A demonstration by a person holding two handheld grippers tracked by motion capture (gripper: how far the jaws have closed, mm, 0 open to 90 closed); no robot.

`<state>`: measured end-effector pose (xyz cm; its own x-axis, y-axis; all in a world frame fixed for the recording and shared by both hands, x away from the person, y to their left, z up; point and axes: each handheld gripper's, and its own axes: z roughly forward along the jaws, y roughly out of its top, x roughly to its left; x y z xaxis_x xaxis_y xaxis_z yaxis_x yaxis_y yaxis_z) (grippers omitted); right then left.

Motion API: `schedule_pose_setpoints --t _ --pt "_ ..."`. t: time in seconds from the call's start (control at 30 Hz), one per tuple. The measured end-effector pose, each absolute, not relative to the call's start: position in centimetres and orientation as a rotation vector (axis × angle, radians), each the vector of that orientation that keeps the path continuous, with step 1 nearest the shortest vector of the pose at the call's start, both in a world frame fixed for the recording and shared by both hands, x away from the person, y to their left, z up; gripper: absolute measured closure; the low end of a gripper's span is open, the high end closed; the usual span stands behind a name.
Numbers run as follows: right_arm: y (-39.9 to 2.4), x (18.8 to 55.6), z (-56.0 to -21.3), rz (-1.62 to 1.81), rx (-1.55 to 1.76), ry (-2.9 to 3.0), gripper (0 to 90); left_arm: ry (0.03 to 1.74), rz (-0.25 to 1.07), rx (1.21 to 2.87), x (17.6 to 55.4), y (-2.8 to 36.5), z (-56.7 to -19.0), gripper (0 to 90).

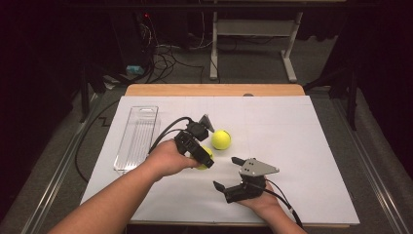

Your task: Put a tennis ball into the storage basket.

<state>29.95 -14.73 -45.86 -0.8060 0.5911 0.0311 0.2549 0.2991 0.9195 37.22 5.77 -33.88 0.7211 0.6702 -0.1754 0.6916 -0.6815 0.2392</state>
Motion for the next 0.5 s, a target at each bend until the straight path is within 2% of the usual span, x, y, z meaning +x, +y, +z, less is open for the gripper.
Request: schedule_pose_setpoints --t 0.5 --pt "-16.4 30.2 -45.8 1.454 0.788 2.217 0.0 1.195 -0.009 2.61 38.3 10.3 -31.9 26.4"
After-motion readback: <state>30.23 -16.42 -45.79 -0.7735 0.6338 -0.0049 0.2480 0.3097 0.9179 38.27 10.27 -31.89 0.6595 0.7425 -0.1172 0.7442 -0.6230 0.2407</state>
